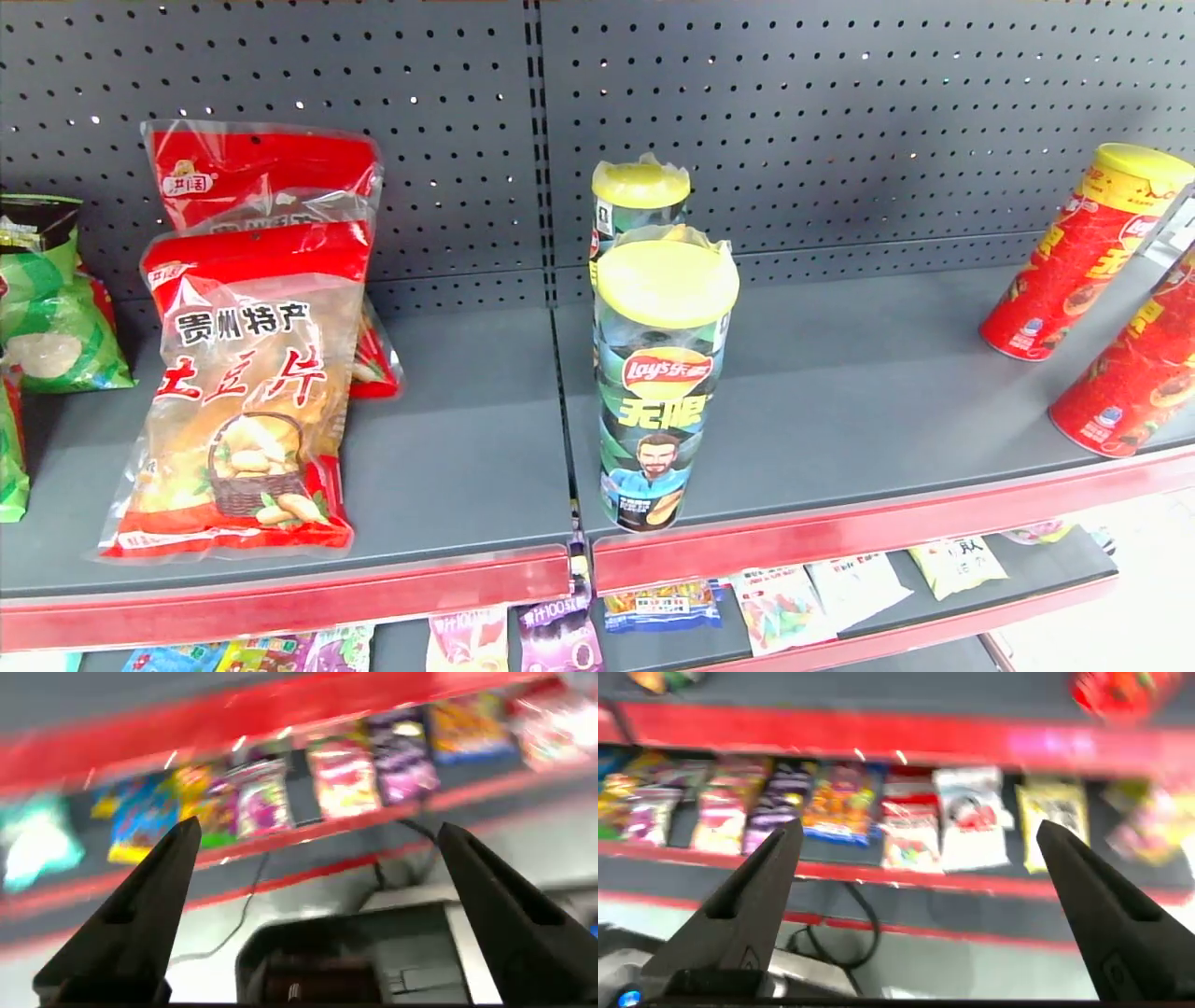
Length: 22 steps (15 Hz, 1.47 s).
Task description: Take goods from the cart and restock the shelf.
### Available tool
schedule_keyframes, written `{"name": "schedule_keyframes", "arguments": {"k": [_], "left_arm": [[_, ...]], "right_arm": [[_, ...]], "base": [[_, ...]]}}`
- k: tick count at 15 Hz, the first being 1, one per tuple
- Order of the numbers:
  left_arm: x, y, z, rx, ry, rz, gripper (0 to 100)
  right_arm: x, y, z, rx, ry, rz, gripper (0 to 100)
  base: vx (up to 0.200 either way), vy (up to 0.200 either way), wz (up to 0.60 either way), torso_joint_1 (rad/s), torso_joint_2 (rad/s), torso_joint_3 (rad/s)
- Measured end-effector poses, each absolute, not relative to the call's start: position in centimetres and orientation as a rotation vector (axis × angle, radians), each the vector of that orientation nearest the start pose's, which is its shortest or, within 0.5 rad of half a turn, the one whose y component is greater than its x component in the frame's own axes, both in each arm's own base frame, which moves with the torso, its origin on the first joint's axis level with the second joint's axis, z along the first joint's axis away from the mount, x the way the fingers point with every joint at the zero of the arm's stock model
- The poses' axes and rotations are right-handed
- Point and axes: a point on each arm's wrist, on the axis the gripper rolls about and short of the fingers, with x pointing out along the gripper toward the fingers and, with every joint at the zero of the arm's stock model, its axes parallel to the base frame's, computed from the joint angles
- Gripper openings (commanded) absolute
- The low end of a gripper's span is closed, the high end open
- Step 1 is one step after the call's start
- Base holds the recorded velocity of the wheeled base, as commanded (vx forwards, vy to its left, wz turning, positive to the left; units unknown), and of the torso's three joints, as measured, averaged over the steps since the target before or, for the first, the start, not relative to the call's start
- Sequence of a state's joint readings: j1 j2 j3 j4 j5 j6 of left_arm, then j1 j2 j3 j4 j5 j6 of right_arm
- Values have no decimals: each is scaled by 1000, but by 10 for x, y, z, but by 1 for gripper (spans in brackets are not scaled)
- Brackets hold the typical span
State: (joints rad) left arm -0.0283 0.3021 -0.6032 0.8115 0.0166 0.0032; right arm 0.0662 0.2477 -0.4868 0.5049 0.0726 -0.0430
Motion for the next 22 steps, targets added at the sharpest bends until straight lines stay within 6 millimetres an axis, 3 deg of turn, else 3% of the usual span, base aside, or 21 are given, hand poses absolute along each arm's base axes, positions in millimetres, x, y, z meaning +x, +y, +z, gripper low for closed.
{"name": "schedule_keyframes", "arguments": {"k": [3, 5, 8, 11, 13, 16, 18, 22], "left_arm": [[-62, -10, 136, -53, 420, 147, 100], [-48, -11, 134, -47, 209, 108, 100], [-23, -7, 110, 15, 4, 90, 100], [-16, -5, 82, 13, 76, 111, 100], [-17, -3, 78, 10, 87, 36, 100], [-18, -1, 77, 4, 71, -101, 100], [-21, 0, 76, -1, 36, -24, 100], [-23, 0, 75, 0, 8, -8, 100]], "right_arm": [[-48, -2, 133, -37, 209, 53, 100], [-41, 0, 123, -41, 100, 62, 100], [-26, 0, 97, 16, -47, 42, 100], [-24, 1, 85, 37, -44, 67, 100], [-24, 3, 83, 35, -37, 153, 100], [-24, 2, 83, 29, -40, 68, 100], [-23, -1, 78, 47, -16, -52, 100], [-23, 1, 76, -2, -1, 55, 100]], "base": [[0, 0, 0, 0, 0, 0], [0, 0, 0, 0, 0, 0], [0, 0, 0, 0, 0, 0], [0, 0, 0, 0, 0, 0], [0, 0, 0, 0, 0, 0], [0, 0, 0, 0, 0, 0], [0, 0, 0, 0, 0, 0], [0, 0, 0, 0, 0, 0]]}}
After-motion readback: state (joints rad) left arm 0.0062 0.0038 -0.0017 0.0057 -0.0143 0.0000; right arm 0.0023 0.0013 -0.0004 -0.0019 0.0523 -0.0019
